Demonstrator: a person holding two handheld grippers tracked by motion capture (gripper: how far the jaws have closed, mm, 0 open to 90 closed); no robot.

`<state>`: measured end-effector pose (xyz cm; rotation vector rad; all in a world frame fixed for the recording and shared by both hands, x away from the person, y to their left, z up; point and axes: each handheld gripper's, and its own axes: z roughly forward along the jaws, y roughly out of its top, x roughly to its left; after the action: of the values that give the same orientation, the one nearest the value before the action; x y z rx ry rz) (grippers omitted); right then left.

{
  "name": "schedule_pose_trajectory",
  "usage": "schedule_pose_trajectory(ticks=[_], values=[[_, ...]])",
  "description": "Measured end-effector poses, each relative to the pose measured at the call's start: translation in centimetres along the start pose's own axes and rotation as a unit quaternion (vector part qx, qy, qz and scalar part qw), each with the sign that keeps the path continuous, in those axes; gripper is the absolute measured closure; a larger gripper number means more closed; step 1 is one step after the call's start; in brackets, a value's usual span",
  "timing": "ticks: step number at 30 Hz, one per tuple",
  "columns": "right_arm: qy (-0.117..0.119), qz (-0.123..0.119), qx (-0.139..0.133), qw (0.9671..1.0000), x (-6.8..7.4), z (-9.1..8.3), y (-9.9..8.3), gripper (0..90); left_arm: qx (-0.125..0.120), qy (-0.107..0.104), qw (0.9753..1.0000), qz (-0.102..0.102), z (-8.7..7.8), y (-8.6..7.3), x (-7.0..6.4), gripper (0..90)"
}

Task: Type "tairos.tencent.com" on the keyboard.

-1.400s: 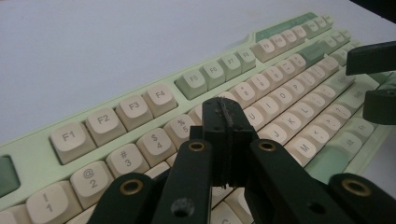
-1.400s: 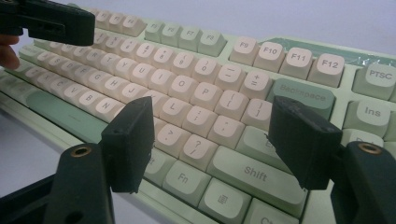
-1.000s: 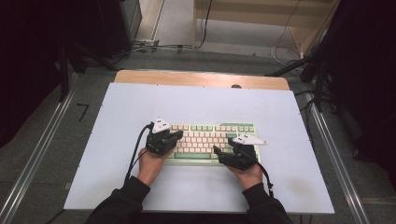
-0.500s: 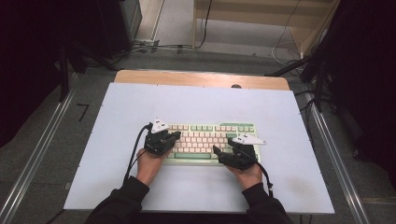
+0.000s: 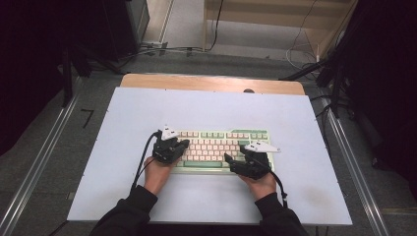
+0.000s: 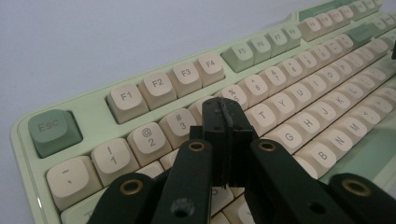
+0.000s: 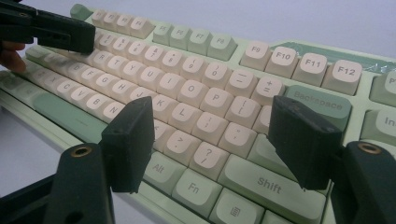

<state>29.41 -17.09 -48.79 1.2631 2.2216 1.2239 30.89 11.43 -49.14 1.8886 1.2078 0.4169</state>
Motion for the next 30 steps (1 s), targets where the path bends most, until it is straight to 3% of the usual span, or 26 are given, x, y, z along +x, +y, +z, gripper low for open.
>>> schedule_pose_trajectory(ticks=[6,11,18,23,26,30], values=[[0.0,0.0,0.001,1.0,0.0,0.0,0.0,30.0,0.01,-0.002,0.9999,-0.002,0.1,0.0,0.1,90.0],[-0.002,0.001,-0.001,1.0,0.0,-0.1,0.0,30.0,-0.01,-0.013,0.9998,-0.011,-0.4,0.2,0.2,88.6],[-0.002,0.001,0.0,1.0,-0.1,-0.1,0.0,30.0,-0.049,-0.03,0.9978,-0.033,-1.4,0.3,0.4,60.7],[-0.002,-0.002,-0.002,1.0,0.0,-0.1,0.0,32.5,-0.068,-0.007,0.997,-0.038,-1.7,0.2,0.5,39.0],[-0.002,-0.009,-0.007,0.9999,0.1,-0.2,0.0,39.6,-0.074,0.003,0.9965,-0.039,-2.0,0.1,0.7,33.5],[0.0,-0.012,-0.009,0.9999,0.2,-0.2,0.0,50.4,-0.083,0.012,0.9956,-0.043,-2.3,-0.1,0.8,33.4]])
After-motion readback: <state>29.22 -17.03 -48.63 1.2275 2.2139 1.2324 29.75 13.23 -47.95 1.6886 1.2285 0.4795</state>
